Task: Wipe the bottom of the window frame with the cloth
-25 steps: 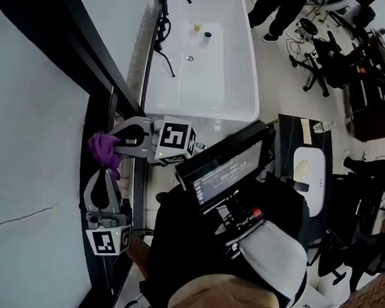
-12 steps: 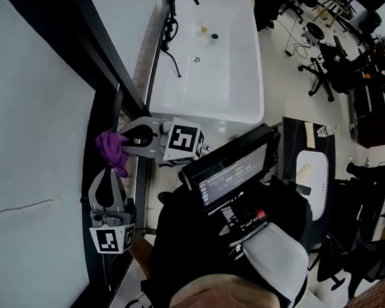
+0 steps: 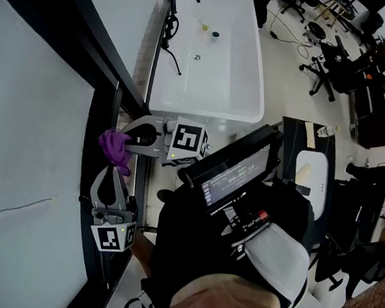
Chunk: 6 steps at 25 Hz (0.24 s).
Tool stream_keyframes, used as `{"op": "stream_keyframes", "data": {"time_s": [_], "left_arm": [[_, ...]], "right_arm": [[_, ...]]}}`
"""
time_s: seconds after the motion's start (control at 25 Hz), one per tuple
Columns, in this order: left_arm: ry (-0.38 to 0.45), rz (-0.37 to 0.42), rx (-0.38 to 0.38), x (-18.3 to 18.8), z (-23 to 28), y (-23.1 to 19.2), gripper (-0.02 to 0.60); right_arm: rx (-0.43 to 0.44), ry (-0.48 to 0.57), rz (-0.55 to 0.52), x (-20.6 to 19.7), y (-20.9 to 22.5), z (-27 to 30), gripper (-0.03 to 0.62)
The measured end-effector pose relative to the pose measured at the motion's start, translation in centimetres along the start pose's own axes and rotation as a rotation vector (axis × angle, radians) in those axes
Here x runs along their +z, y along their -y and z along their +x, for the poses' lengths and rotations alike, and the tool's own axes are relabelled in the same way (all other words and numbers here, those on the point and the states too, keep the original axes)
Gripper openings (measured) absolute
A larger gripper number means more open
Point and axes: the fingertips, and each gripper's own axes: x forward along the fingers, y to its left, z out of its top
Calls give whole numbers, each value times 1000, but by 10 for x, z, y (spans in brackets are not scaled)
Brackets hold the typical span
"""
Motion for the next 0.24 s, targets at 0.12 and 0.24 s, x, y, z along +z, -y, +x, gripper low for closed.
{"op": "stream_keyframes", "data": {"time_s": [0.12, 0.24], "left_arm": [[-2, 0, 3, -2, 1, 4, 2], [-2, 3, 6, -3, 2, 6, 2]], "right_arm": [[9, -5, -12, -5, 0, -5, 54], [10, -5, -20, -3, 1, -7, 54]]}}
